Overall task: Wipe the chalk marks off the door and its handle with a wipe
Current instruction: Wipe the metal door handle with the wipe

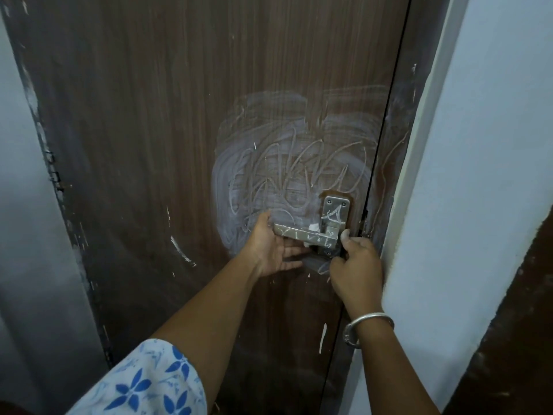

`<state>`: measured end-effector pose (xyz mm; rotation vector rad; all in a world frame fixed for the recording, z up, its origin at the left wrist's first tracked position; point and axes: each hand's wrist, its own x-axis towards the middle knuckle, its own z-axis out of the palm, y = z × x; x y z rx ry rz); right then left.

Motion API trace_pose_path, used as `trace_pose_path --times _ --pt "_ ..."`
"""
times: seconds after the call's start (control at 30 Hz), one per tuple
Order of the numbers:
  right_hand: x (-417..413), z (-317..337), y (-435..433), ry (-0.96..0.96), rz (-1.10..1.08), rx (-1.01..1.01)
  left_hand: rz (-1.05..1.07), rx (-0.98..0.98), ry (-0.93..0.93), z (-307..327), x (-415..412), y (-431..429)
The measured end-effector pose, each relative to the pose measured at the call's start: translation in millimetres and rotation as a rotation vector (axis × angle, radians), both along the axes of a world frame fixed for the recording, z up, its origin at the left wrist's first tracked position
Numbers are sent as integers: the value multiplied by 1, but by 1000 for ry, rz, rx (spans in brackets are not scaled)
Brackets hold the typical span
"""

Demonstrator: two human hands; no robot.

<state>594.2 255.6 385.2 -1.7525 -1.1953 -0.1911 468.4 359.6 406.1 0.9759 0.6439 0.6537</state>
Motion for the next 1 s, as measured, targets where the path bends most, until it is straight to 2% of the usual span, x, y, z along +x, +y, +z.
trace_pose_path --times 0.27,0.47,0.6,0.73,0.87,1.0 --pt "0 0 0 9 17 2 -77 151 171 32 -8 9" --pt "2 0 1 15 21 -9 -155 436 416 66 -3 8" --pt "2 1 1 8 19 -7 -76 537 349 76 -1 3" --pt "0 0 1 2 16 -4 47 650 474 91 2 -4" --pt "-1 0 0 20 15 -3 174 721 409 98 9 -16" --pt "0 1 -2 33 27 -16 273 783 428 95 21 -27"
